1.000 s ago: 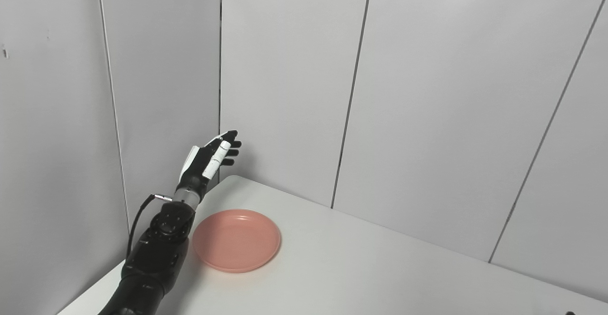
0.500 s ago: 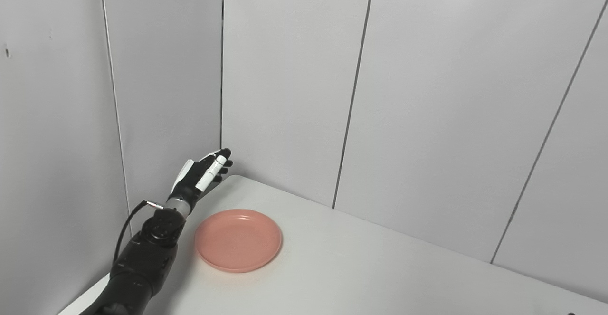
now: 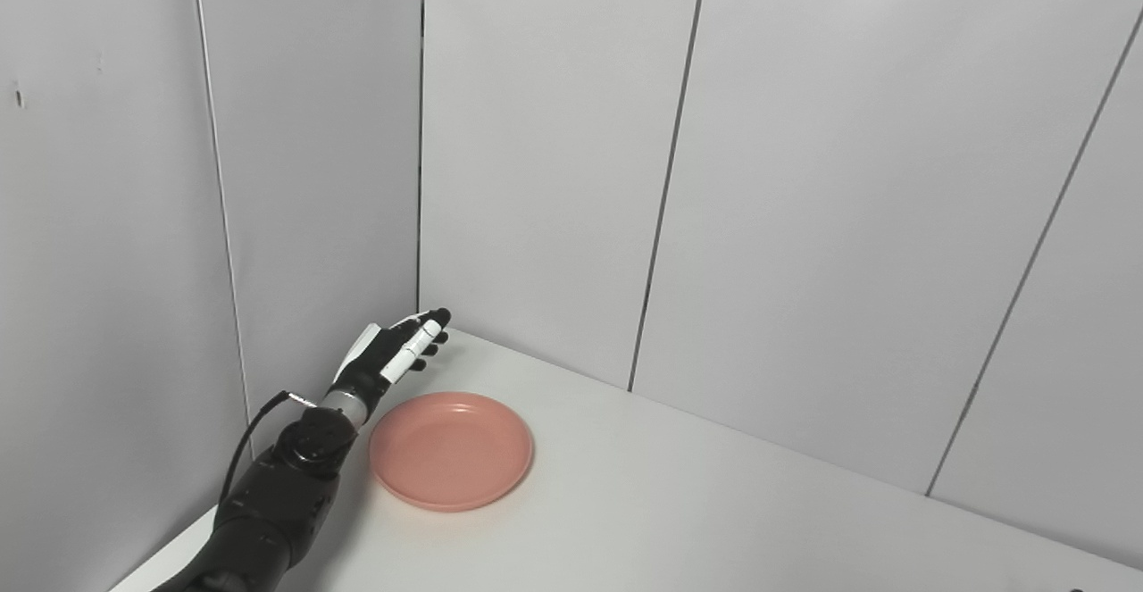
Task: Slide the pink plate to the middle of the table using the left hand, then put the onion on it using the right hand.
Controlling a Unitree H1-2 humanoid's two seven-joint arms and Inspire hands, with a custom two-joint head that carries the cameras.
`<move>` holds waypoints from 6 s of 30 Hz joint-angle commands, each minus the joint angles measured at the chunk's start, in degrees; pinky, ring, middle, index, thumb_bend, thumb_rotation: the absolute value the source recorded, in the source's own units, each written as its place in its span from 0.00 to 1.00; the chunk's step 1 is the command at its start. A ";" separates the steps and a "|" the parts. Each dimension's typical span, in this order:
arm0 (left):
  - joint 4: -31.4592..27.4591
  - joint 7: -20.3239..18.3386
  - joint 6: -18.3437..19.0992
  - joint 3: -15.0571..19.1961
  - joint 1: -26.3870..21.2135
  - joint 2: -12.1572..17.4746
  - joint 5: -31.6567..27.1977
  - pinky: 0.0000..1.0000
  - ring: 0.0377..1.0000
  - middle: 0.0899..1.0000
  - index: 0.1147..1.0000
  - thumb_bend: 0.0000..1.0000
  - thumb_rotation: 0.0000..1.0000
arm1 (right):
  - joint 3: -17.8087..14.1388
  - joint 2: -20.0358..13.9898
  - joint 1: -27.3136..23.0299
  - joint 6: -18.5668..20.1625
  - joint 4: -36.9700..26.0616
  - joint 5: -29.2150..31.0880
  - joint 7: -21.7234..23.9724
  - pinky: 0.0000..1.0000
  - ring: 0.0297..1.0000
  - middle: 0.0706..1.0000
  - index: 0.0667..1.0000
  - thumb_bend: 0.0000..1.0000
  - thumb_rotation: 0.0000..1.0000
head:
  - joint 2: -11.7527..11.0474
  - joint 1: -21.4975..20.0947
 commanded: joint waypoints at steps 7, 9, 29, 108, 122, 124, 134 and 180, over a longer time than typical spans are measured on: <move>1.11 -1.32 -0.44 0.08 -3.33 1.47 -0.53 0.92 0.89 0.86 0.85 0.80 1.00 | -0.19 -0.04 2.06 -2.11 0.85 0.23 0.44 1.00 1.00 1.00 1.00 0.60 0.80 | 0.07 0.06; 1.67 -1.52 -0.12 0.39 -3.50 1.30 -0.94 0.97 0.91 0.87 0.85 0.81 1.00 | -0.22 -0.02 2.06 -2.08 0.87 0.47 0.58 1.00 1.00 1.00 1.00 0.60 0.80 | 0.04 0.08; 11.31 -2.36 -5.02 0.68 -5.78 1.69 -1.17 0.98 0.94 0.88 0.86 0.82 1.00 | -0.17 -0.01 2.53 -1.09 -0.01 0.82 0.66 1.00 0.99 1.00 1.00 0.60 0.79 | 0.23 0.36; -16.17 -19.35 6.24 2.29 4.02 -10.33 -12.45 0.96 0.94 0.90 0.91 0.87 0.99 | 0.07 0.77 2.98 0.01 -2.09 -2.34 -2.42 1.00 0.96 0.96 1.00 0.65 0.78 | 2.92 -4.43; -25.14 -17.15 9.70 2.01 7.66 -14.80 -12.92 0.97 0.96 0.90 0.91 0.88 0.96 | 1.41 2.28 4.00 1.82 -6.42 -5.65 -4.14 0.97 0.94 0.94 0.98 0.70 0.77 | 5.79 -12.21; -26.15 -16.99 10.15 2.11 8.05 -15.32 -13.01 0.97 0.95 0.90 0.91 0.87 0.97 | 1.57 2.69 4.21 2.71 -7.69 -5.97 -4.58 0.96 0.94 0.94 0.98 0.69 0.76 | 6.20 -13.03; -30.93 -15.14 11.70 2.50 10.97 -16.52 -13.31 0.96 0.94 0.90 0.90 0.88 0.96 | 2.48 4.09 4.47 5.98 -10.95 -7.99 -5.84 0.99 0.96 0.95 0.99 0.69 0.79 | 7.42 -16.19; -24.94 -12.96 8.30 1.20 10.27 -7.14 -6.00 1.00 0.96 0.92 0.93 0.81 1.00 | 0.14 1.14 3.90 3.99 -6.81 -2.23 -2.84 1.00 0.98 0.97 1.00 0.62 0.80 | 4.91 -2.50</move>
